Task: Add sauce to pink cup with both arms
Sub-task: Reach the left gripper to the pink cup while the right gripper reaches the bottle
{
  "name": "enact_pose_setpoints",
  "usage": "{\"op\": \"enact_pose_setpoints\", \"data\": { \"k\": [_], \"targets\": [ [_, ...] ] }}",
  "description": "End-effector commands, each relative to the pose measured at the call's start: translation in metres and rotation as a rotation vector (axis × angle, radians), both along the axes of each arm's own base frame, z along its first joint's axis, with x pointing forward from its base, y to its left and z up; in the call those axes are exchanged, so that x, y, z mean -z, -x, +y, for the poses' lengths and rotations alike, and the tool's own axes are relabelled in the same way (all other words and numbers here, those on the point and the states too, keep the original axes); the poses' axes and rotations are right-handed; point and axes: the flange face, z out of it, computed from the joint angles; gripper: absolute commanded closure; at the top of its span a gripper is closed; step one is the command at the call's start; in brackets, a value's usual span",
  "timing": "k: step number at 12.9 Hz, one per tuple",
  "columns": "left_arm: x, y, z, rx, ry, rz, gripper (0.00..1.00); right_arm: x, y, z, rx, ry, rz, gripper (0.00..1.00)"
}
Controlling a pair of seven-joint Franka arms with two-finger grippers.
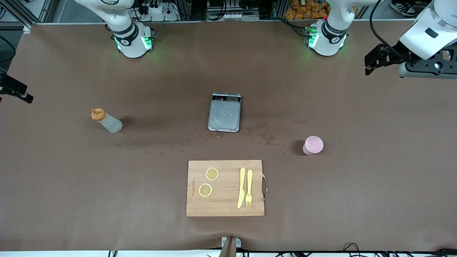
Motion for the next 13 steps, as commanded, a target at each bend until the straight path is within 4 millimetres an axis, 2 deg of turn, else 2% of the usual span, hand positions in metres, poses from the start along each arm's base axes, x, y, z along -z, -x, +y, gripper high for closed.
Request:
{"op": "enact_pose_setpoints", "data": {
  "k": [1, 9, 13],
  "targets": [
    [-0.004, 0.003, 0.001, -0.003, 0.018, 0.01, 0.0, 0.0, 0.002, -0.002, 0.006, -0.02, 0.001, 0.0],
    [-0.003, 0.002, 0.003, 0.003, 0.017, 0.014, 0.0, 0.0, 0.003, -0.002, 0.01, -0.022, 0.006, 0.0],
    [0.018, -0.008, 0.008, -0.009, 0.014, 0.047, 0.0, 0.008, 0.002, -0.004, 0.01, -0.024, 0.039, 0.0]
  ]
}}
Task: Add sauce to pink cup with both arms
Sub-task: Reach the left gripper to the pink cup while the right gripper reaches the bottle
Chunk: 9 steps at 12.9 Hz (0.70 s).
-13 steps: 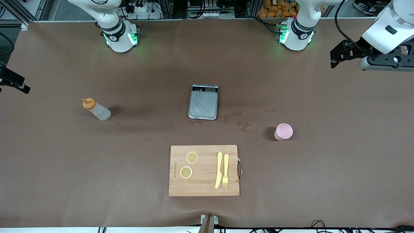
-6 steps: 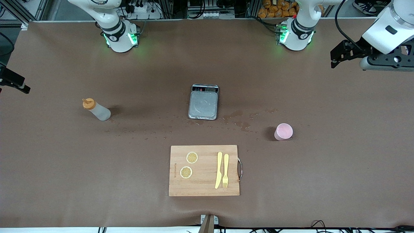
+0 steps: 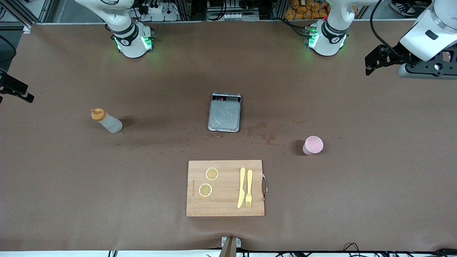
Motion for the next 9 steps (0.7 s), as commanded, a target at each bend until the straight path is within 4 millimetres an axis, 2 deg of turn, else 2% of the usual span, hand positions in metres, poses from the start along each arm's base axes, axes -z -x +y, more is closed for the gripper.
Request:
{"op": "enact_pose_setpoints", "data": {
  "k": [1, 2, 4, 6, 9],
  "targets": [
    [0.017, -0.01, 0.007, -0.009, 0.02, 0.027, 0.0, 0.012, -0.002, -0.011, 0.021, -0.021, 0.029, 0.0],
    [0.031, -0.018, 0.021, -0.037, 0.02, 0.033, 0.0, 0.026, -0.008, -0.022, 0.041, -0.025, 0.051, 0.0],
    [0.062, -0.027, 0.033, -0.06, 0.023, 0.036, 0.0, 0.053, -0.019, -0.042, 0.069, -0.035, 0.087, 0.0],
    [0.091, -0.031, 0.035, -0.068, 0.022, 0.037, 0.0, 0.065, -0.022, -0.052, 0.083, -0.039, 0.106, 0.0],
    [0.149, -0.04, 0.035, -0.074, 0.031, 0.065, 0.0, 0.087, -0.027, -0.069, 0.113, -0.059, 0.138, 0.0]
  ]
}}
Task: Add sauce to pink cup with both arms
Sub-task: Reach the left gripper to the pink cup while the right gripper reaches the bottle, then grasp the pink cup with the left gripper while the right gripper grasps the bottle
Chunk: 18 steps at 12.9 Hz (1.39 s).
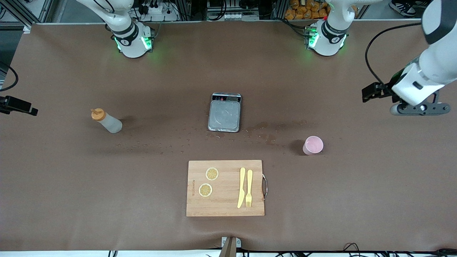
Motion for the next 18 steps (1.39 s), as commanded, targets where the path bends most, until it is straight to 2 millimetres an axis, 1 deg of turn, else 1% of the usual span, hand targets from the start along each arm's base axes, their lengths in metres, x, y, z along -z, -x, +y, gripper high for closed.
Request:
{"op": "enact_pose_setpoints", "data": {
  "k": [1, 3, 4, 6, 8, 9, 10, 12, 14, 15, 16, 18],
  "targets": [
    [0.045, -0.008, -0.003, -0.016, 0.052, 0.011, 0.0, 0.009, 0.001, -0.025, 0.06, -0.074, 0.001, 0.0],
    [0.078, -0.024, -0.005, -0.047, 0.088, 0.024, 0.0, 0.018, 0.006, -0.049, 0.129, -0.123, 0.016, 0.0],
    [0.092, -0.029, -0.006, -0.052, 0.094, 0.034, 0.0, 0.021, 0.008, -0.056, 0.181, -0.123, 0.035, 0.0],
    [0.116, -0.039, -0.007, -0.065, 0.111, 0.034, 0.0, 0.024, 0.016, -0.055, 0.36, -0.118, 0.122, 0.0],
    [0.143, -0.048, -0.007, -0.079, 0.126, 0.03, 0.0, 0.028, 0.021, -0.047, 0.523, -0.097, 0.209, 0.0],
    [0.157, -0.05, -0.005, -0.087, 0.128, 0.025, 0.0, 0.029, 0.023, -0.043, 0.561, -0.091, 0.248, 0.0],
    [0.172, -0.05, -0.005, -0.094, 0.132, 0.012, 0.0, 0.032, 0.027, -0.043, 0.571, -0.09, 0.275, 0.0],
    [0.204, -0.042, -0.012, -0.117, 0.162, -0.016, 0.0, 0.062, 0.025, -0.055, 0.588, -0.098, 0.339, 0.0],
    [0.228, -0.038, -0.014, -0.123, 0.162, -0.039, 0.0, 0.081, 0.022, -0.062, 0.621, -0.133, 0.377, 0.0],
    [0.24, -0.04, -0.014, -0.127, 0.164, -0.036, 0.0, 0.089, 0.021, -0.066, 0.685, -0.147, 0.4, 0.0],
    [0.25, -0.042, -0.014, -0.136, 0.17, -0.041, 0.0, 0.098, 0.018, -0.065, 0.744, -0.153, 0.43, 0.0],
    [0.26, -0.044, -0.018, -0.149, 0.185, -0.044, 0.0, 0.122, 0.013, -0.068, 0.801, -0.201, 0.483, 0.0]
  ]
}}
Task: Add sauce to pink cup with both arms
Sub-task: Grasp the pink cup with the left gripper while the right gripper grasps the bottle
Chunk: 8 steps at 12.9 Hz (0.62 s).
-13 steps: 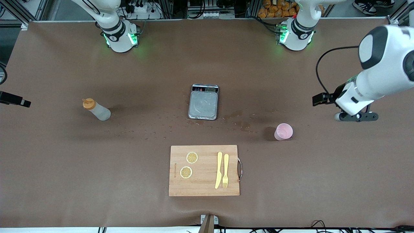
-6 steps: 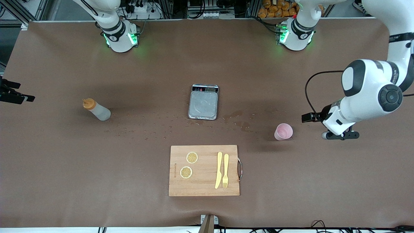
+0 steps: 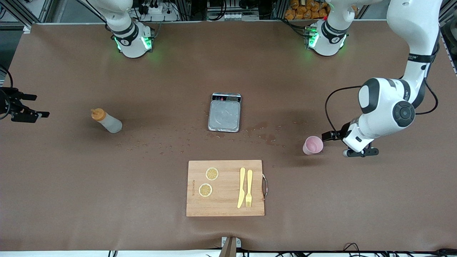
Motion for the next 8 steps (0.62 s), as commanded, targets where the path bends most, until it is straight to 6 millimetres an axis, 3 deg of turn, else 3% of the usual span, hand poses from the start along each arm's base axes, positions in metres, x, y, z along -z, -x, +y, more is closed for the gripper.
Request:
{"op": "enact_pose_setpoints", "data": {
  "k": [1, 5, 8],
  "targets": [
    [0.008, -0.002, -0.008, -0.036, 0.035, -0.011, 0.0, 0.029, -0.004, -0.011, 0.131, -0.079, 0.063, 0.0],
    [0.027, -0.006, -0.021, -0.056, 0.062, -0.042, 0.0, 0.087, 0.001, -0.031, 0.285, -0.167, 0.228, 0.0],
    [0.039, -0.008, -0.02, -0.03, 0.058, -0.038, 0.0, 0.118, 0.007, -0.045, 0.401, -0.238, 0.315, 0.0]
  ]
}}
